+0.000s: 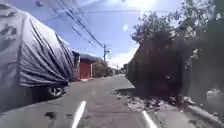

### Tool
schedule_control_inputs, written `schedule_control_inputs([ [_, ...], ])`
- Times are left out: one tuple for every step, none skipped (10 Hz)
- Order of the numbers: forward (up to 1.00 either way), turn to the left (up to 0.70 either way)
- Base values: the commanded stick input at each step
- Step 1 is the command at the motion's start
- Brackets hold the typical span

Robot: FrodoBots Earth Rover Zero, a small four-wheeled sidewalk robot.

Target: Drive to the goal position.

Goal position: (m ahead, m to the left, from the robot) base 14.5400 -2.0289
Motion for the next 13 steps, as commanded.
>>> schedule_control_inputs([
  [1.0, 0.0],
  [1.0, 0.0],
  [1.0, 0.0],
  [1.0, 0.01],
  [1.0, 0.0],
  [1.0, 0.0],
  [1.0, 0.0],
  [1.0, 0.0],
  [1.0, 0.0],
  [1.0, 0.0],
  [1.0, 0.0],
  [1.0, 0.01],
  [1.0, 0.11],
])
